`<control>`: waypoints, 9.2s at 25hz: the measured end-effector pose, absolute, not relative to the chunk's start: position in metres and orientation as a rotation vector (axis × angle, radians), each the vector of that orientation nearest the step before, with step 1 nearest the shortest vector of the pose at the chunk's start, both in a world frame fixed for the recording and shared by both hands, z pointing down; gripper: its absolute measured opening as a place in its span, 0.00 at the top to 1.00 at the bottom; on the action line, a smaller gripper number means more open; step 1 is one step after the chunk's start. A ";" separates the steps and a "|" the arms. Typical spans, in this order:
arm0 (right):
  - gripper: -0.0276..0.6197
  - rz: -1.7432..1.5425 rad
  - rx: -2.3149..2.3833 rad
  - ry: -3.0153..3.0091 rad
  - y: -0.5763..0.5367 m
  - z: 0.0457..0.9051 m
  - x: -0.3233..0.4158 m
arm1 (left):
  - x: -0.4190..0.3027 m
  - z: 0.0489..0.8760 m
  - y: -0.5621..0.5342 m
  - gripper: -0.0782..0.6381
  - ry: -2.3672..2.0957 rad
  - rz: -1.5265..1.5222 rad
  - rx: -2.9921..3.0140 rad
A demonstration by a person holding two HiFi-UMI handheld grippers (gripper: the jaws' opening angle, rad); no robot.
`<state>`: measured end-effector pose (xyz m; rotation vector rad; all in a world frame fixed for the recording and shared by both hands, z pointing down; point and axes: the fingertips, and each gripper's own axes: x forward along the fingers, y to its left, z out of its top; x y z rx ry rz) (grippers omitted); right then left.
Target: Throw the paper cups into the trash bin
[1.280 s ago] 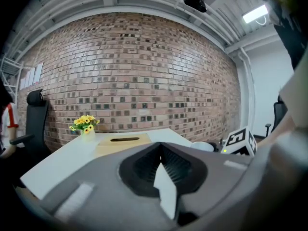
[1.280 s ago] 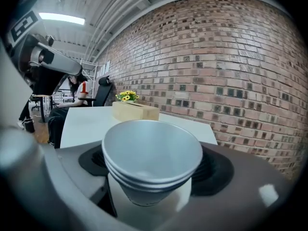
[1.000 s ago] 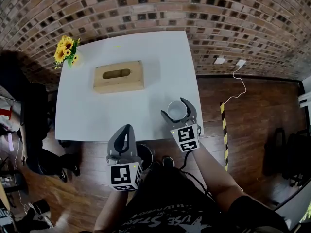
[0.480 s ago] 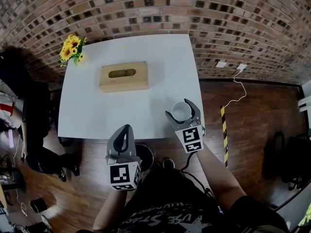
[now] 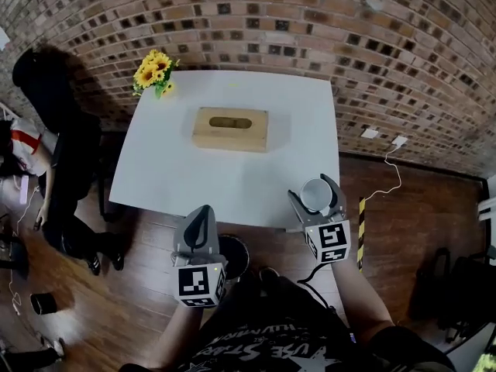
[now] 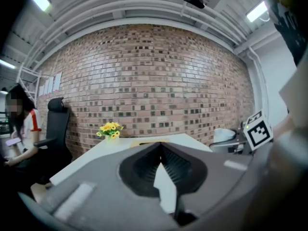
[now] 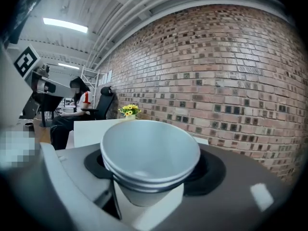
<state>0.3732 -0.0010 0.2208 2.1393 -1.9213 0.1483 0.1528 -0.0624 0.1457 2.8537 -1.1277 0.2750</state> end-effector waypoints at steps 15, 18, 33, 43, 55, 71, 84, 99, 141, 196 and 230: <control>0.37 -0.069 1.625 -2.517 -0.037 0.156 0.237 | 0.009 0.138 -0.006 0.88 -1.814 0.351 2.491; 0.37 -0.064 1.387 -2.671 -0.028 0.161 0.185 | -0.028 0.136 0.023 0.88 -1.996 0.388 2.332; 0.37 0.097 0.855 -2.793 0.032 0.244 0.050 | -0.097 0.174 0.082 0.88 -2.172 0.464 2.126; 0.37 0.094 0.954 -2.677 0.034 0.287 0.008 | -0.127 0.234 0.058 0.88 -1.986 0.451 2.224; 0.37 0.151 1.088 -2.542 0.012 0.358 -0.005 | -0.130 0.300 0.014 0.88 -1.784 0.450 2.367; 0.37 0.280 1.087 -2.488 -0.013 0.477 -0.010 | -0.106 0.437 -0.005 0.88 -1.655 0.519 2.283; 0.37 0.403 1.031 -2.415 -0.004 0.559 -0.002 | -0.085 0.513 -0.014 0.88 -1.603 0.573 2.236; 0.37 0.492 0.994 -2.354 0.009 0.632 0.004 | -0.072 0.584 0.005 0.88 -1.547 0.680 2.166; 0.29 0.746 0.890 -2.113 0.047 0.769 0.004 | -0.075 0.679 0.043 0.88 -1.500 0.757 2.036; 0.54 0.281 1.224 -2.793 -0.019 0.187 -0.001 | -0.068 0.150 0.028 0.88 -1.896 0.172 2.478; 0.95 -0.056 1.352 -2.748 0.009 0.143 0.032 | -0.050 0.108 0.035 0.88 -1.790 0.103 2.628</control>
